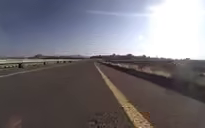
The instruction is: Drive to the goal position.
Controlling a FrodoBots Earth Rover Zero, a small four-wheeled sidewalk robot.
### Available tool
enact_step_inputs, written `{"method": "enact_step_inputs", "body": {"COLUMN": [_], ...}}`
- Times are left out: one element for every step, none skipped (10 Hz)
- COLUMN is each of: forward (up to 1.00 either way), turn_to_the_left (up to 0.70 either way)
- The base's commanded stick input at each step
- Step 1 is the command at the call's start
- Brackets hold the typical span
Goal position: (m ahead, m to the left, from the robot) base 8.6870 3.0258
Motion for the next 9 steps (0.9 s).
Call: {"method": "enact_step_inputs", "body": {"forward": [0.70,0.70,0.70,0.70,0.70,0.70,0.70,0.70,0.70], "turn_to_the_left": [0.00,0.00,0.35,0.35,0.00,0.00,0.00,0.00,0.00]}}
